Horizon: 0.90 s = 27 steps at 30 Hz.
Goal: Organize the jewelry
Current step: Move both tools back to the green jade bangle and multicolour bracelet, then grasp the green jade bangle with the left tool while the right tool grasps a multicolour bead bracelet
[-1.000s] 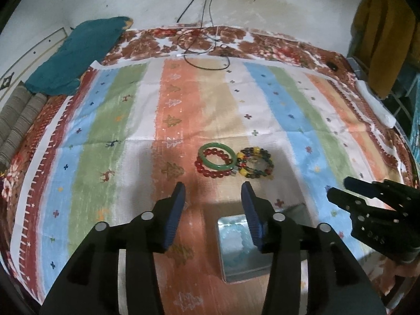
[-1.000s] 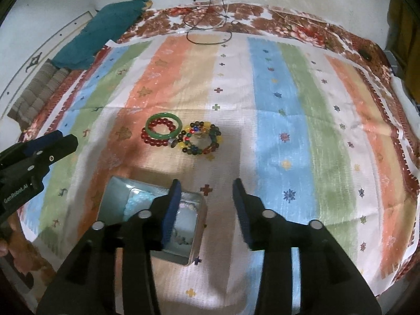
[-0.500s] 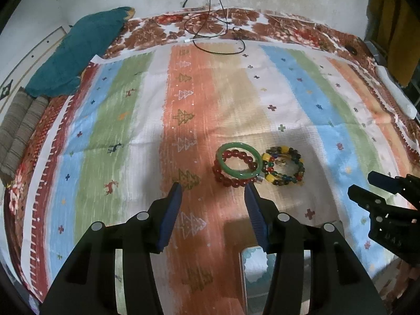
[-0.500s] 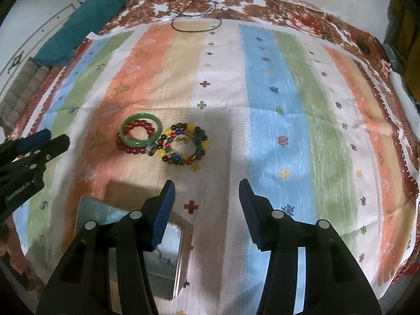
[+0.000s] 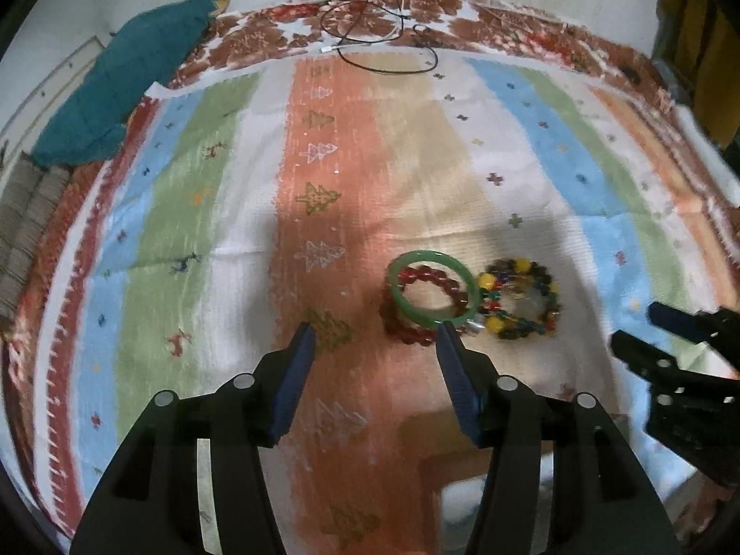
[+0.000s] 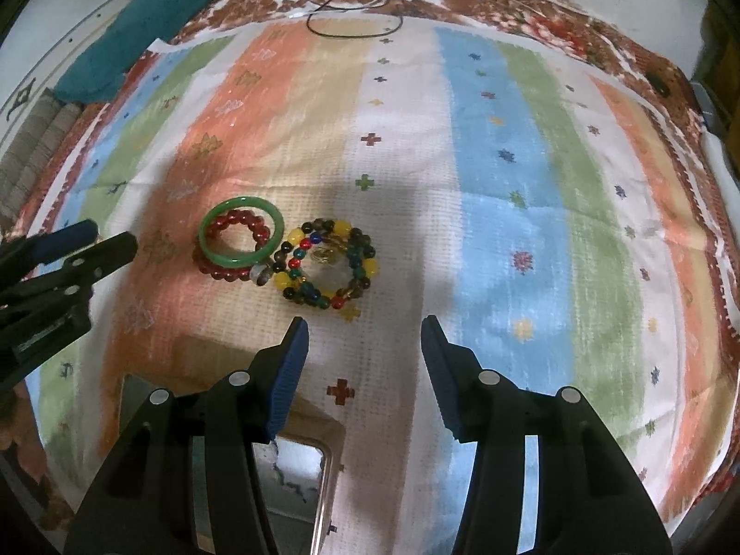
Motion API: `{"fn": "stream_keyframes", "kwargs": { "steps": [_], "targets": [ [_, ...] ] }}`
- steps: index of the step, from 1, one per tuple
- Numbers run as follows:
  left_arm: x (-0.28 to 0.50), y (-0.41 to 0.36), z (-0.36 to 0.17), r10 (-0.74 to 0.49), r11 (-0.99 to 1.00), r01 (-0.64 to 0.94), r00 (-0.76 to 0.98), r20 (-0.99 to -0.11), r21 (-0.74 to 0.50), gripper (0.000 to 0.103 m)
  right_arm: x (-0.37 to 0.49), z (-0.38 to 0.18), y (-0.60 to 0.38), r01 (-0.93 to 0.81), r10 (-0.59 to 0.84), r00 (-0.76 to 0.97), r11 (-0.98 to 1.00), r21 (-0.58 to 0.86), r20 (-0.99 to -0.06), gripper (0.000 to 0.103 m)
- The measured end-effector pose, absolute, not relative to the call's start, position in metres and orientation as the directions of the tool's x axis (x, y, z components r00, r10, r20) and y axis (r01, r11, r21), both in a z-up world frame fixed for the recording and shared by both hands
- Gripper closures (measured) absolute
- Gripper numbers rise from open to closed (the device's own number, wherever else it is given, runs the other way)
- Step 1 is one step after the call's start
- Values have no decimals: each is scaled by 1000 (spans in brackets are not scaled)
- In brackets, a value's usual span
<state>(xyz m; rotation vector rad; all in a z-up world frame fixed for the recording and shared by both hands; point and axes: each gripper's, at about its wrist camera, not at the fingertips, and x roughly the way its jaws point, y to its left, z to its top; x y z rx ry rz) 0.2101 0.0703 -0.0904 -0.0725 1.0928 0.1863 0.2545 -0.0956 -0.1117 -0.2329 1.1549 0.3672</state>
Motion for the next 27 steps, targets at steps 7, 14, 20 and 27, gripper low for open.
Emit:
{"fn": "stream_keyframes", "kwargs": {
  "steps": [7,14,20,27],
  "targets": [
    [223,73,-101,123,983,-176,427,-896,51,49,268,-124,-92,-395,147,332,918,4,-932,52],
    [238,72,-114,114,986,-159,409,-905,52,49,281,-139,-88,-387,130,304,922,3,-944,52],
    [250,78,-123,74,986,-164,393,-917,10,49,288,-143,-84,-389,132,292,921,9,-947,53],
    [264,80,-138,72,987,-160,367,-927,14,53,296,-150,-80,-391,129,275,920,11,-953,59]
  ]
}}
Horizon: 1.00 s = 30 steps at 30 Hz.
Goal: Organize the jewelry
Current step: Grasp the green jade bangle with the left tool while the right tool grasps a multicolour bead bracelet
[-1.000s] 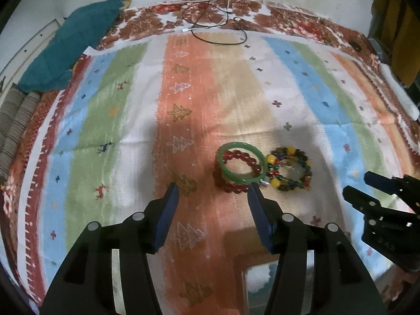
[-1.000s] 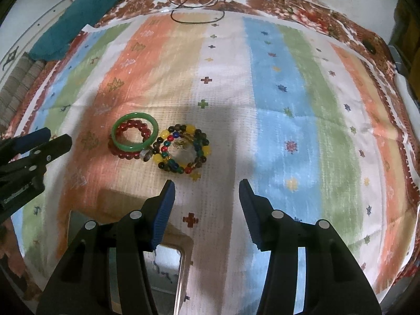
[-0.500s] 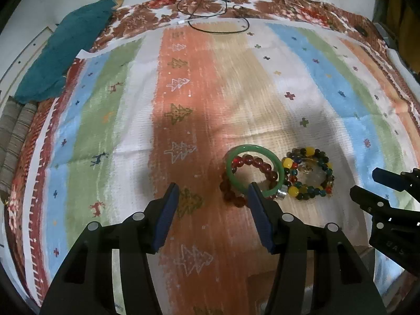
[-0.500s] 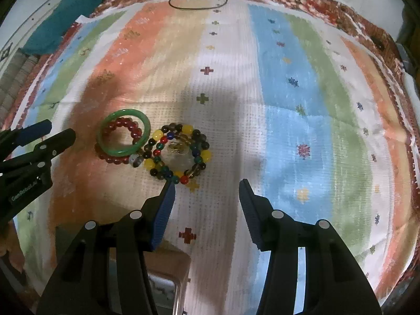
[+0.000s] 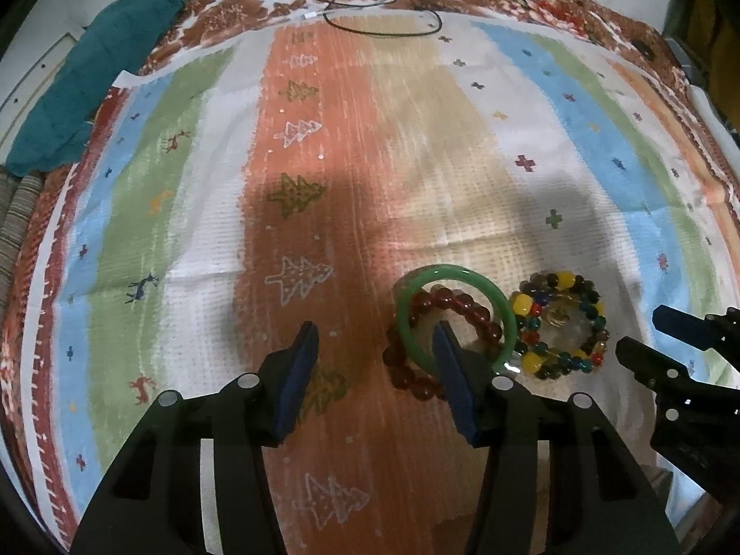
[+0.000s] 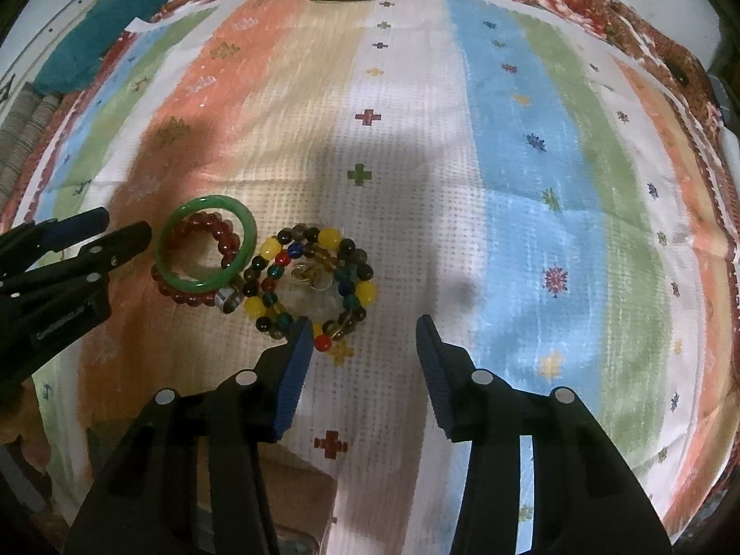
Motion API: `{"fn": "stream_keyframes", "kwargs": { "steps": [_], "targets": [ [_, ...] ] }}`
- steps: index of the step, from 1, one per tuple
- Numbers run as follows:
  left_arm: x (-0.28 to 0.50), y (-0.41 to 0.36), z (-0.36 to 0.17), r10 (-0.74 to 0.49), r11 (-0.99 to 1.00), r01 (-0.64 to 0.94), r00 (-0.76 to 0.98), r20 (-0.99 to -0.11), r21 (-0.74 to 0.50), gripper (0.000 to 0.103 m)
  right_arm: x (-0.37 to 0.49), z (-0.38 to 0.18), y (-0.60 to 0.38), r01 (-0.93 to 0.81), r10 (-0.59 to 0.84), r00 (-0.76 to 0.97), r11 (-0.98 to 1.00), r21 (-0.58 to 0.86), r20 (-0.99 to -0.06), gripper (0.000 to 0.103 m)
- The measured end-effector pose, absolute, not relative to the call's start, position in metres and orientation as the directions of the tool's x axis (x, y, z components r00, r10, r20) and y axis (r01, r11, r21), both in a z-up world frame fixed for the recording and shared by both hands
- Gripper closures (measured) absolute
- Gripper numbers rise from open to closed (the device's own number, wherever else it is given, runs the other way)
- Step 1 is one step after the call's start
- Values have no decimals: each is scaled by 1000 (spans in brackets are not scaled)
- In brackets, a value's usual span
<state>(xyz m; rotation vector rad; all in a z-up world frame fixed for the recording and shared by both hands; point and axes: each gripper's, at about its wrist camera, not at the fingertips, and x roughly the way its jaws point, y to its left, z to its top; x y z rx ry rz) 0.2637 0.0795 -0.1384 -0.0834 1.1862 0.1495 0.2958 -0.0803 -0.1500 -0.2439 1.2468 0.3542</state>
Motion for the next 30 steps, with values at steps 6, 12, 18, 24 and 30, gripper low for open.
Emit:
{"fn": "stream_keyframes", "kwargs": {
  "steps": [6,12,18,24,30],
  "targets": [
    [272,81,-149,54,988,-155,347,-936,-1,60,302,-159,-74,-405,118,256,914,4,-959,66],
    [278,77,-158,53,990,-138,331,-942,7,66,308,-168,-72,-408,116,234,913,11,-965,77],
    [282,80,-164,23,988,-152,323,-946,-28,82,310,-172,-67,-415,125,218,910,24,-968,81],
    [284,75,-165,3,991,-130,328,-945,-42,94,309,-177,-60,-433,125,214,901,20,-969,88],
    [285,73,-165,7,992,-122,336,-942,-36,96,308,-178,-54,-448,134,218,894,23,-967,92]
  ]
}}
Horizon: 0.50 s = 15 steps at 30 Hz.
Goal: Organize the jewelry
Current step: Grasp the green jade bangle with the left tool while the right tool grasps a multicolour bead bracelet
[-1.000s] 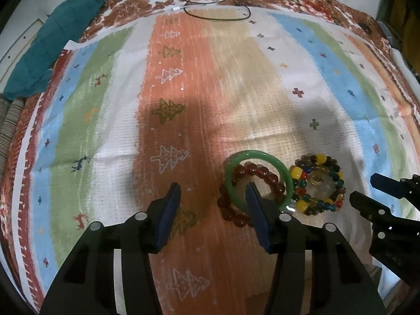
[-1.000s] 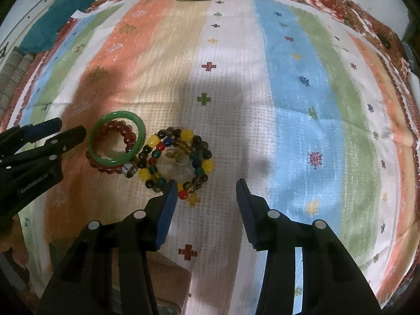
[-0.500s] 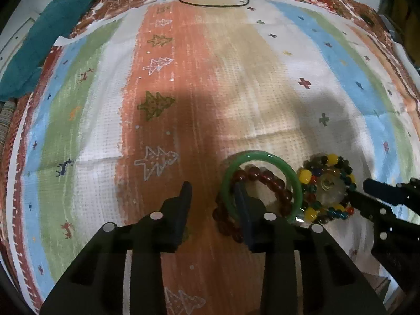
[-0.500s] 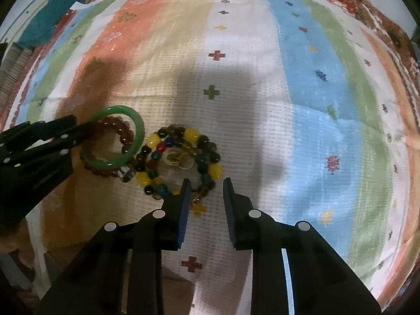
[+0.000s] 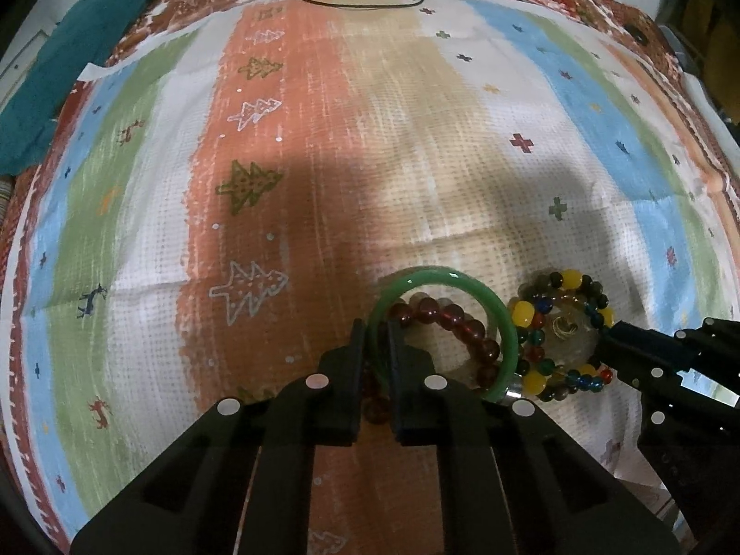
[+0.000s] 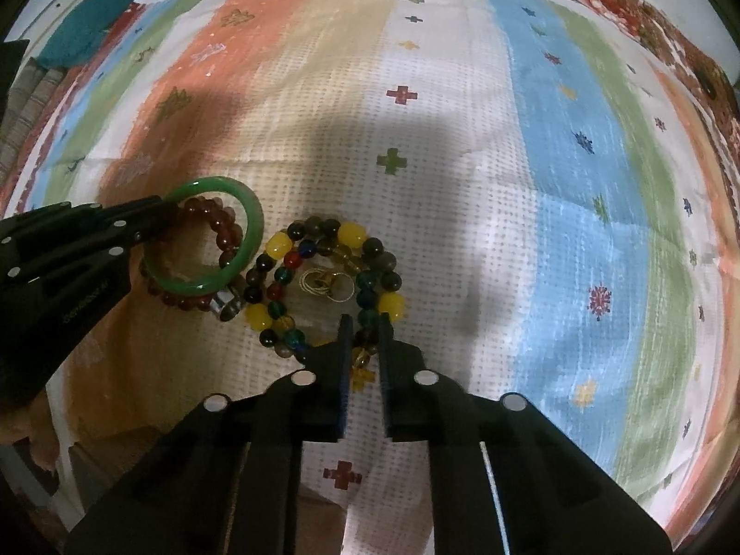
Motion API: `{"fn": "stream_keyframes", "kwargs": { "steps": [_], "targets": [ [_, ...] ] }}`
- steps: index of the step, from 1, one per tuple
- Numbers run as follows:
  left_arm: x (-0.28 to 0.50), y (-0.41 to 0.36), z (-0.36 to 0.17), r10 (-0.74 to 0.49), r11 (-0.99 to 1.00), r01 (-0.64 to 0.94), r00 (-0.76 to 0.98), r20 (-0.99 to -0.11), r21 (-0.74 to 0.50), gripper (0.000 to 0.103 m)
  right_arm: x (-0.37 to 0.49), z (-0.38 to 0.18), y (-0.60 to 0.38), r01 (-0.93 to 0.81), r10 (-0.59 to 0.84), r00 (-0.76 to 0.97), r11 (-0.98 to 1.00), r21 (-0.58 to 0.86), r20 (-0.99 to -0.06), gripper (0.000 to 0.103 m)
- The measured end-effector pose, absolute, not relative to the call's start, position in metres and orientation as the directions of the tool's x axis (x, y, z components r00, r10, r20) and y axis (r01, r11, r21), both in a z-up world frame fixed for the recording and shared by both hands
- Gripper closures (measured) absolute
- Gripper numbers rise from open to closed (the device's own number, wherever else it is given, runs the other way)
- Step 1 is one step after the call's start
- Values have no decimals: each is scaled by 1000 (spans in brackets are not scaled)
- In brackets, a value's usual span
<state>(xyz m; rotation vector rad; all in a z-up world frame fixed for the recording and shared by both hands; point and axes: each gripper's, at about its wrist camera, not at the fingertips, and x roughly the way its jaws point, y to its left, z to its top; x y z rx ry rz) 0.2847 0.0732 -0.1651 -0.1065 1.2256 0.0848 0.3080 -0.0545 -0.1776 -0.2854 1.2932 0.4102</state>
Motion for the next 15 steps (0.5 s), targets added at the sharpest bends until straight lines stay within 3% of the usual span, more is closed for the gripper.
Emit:
{"fn": "stream_keyframes", "kwargs": {
  "steps": [15],
  "targets": [
    [273,66,-132,22,991,-130,399,-917,-33,96,299,-144,-63,-474,186,297,880,25,-937,92]
  ]
}}
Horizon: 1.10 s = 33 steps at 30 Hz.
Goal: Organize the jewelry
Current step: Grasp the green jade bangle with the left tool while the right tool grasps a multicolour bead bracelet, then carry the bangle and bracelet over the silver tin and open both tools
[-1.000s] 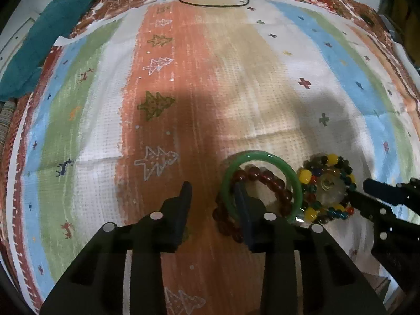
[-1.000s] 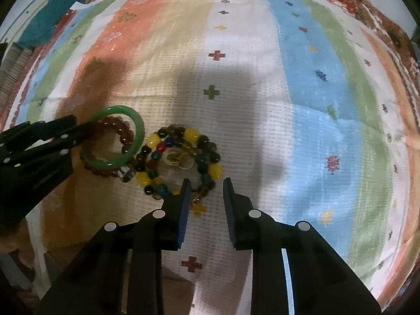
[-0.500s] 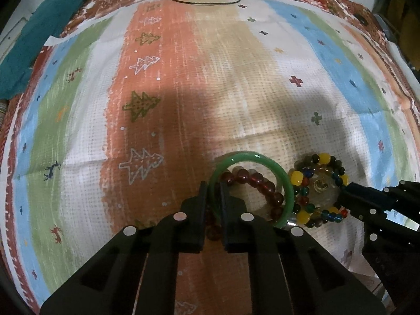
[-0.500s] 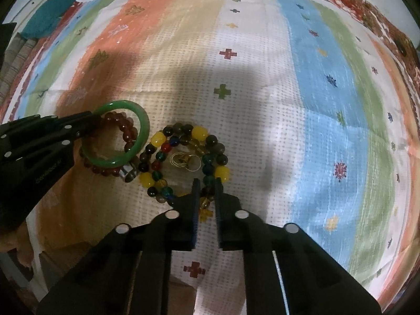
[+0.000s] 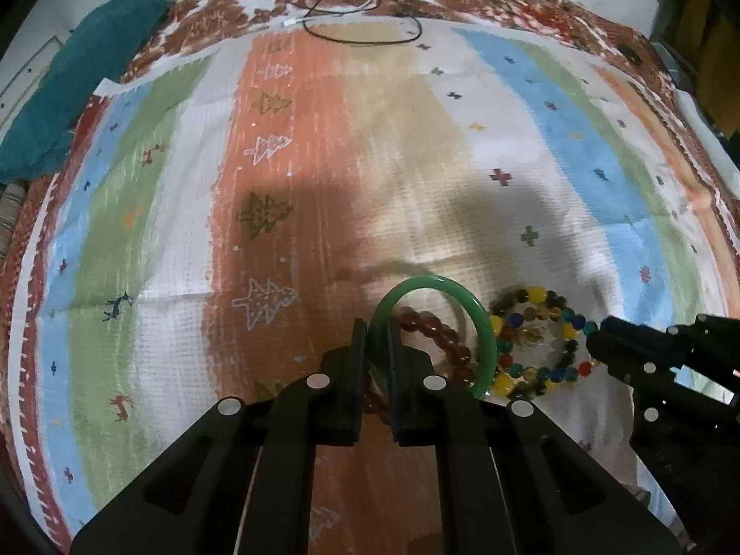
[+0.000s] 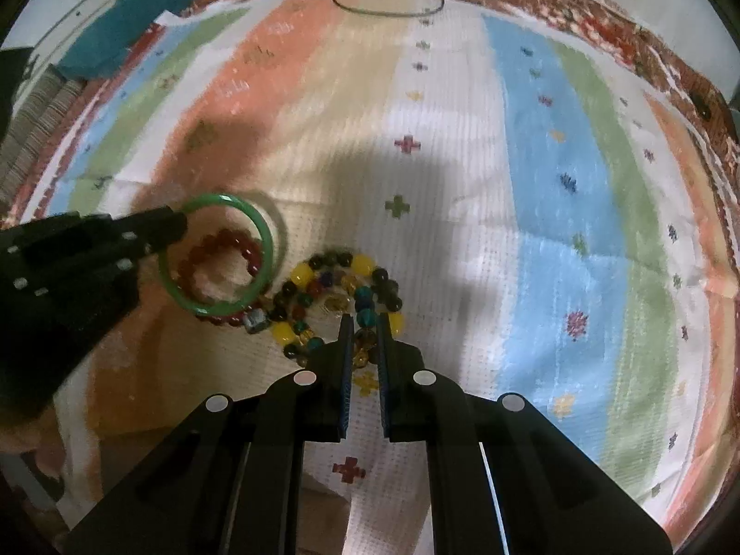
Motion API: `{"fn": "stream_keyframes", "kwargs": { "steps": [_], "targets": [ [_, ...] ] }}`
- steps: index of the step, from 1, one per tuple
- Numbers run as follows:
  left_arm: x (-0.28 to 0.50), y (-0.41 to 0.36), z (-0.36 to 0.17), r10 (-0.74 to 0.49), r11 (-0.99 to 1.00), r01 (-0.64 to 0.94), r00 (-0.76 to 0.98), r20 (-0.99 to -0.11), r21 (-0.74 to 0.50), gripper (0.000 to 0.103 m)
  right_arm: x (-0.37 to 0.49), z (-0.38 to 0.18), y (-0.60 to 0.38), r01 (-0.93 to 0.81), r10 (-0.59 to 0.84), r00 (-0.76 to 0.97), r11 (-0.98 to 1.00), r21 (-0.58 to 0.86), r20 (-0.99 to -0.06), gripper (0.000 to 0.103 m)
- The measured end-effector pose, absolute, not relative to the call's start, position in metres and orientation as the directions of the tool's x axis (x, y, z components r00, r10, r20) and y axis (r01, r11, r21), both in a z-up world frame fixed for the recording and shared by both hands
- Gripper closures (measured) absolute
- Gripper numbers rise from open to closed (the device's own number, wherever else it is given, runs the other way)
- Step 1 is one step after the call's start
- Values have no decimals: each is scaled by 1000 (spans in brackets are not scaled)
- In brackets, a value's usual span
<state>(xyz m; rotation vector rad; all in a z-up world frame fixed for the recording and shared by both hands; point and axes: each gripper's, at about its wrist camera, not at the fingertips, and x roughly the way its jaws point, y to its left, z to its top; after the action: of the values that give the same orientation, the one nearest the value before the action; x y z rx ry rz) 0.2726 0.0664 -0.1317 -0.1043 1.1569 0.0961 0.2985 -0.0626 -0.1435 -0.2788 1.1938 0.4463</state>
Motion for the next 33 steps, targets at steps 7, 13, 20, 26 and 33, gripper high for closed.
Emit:
{"fn": "stream_keyframes", "kwargs": {
  "steps": [7,13,20,26,33],
  "targets": [
    [267,58,-123,53,993,-119,409,-911,4,96,294,-132,-59,-490,196,324,872,13,-925,92],
    [259,51,-110,62,993,-116,437,-897,12,96,291,-122,-59,-494,219,345,869,22,-913,92],
    [251,52,-101,55,993,-122,454,-889,-1,95,285,-113,-61,-490,233,363,871,28,-902,92],
    [238,54,-85,51,992,-129,484,-873,-13,95,276,-99,-64,-488,257,388,872,39,-885,92],
    [226,50,-73,60,992,-124,501,-864,-3,95,262,-90,-63,-499,253,415,867,14,-874,92]
  ]
}}
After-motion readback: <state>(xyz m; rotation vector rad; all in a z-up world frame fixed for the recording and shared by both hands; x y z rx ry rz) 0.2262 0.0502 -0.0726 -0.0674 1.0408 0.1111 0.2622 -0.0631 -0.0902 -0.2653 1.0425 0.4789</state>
